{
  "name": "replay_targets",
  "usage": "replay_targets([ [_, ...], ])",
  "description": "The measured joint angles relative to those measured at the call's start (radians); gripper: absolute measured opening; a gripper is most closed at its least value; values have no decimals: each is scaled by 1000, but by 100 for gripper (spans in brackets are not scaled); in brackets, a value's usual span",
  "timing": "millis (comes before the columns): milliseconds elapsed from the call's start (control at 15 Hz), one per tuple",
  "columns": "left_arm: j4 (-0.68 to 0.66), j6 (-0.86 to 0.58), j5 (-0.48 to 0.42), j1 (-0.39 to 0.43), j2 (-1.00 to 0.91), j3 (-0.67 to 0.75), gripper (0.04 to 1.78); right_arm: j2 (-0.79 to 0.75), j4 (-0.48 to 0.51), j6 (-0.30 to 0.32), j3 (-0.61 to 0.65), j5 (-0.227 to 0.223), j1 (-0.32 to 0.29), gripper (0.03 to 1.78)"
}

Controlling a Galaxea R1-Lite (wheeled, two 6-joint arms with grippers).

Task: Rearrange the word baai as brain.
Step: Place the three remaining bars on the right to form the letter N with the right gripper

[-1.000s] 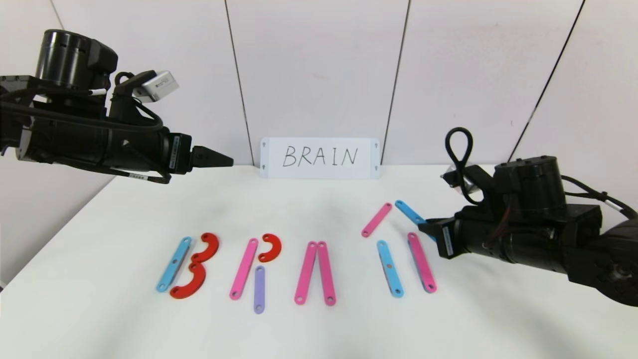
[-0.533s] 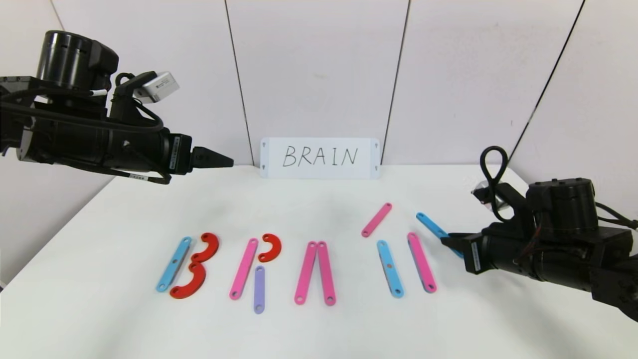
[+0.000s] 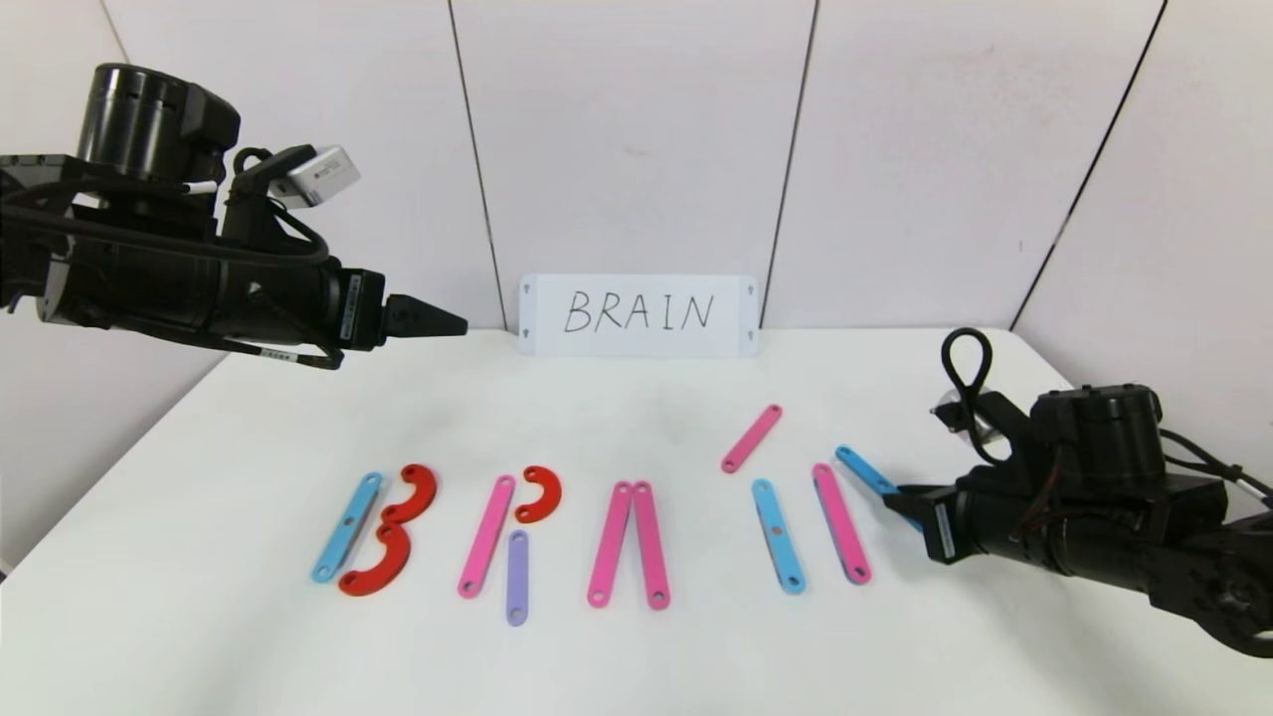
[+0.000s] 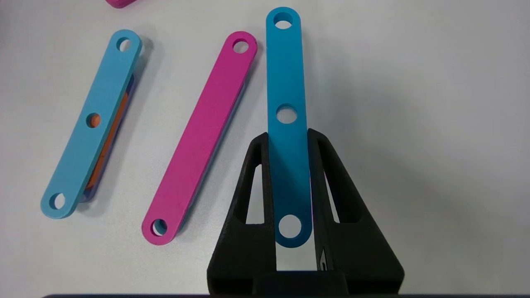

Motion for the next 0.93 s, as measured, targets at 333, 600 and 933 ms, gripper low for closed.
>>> replay_targets([
  [333,0,0,0,0,4,-1,174,32,-3,0,8,0,-7,28],
  [600,0,1,0,-1,5,-1,174,46,-4,-3,12,0,-14,28],
  [933,0,1,0,-2,6,-1,174,52,-3,-15,16,1,-18,30],
])
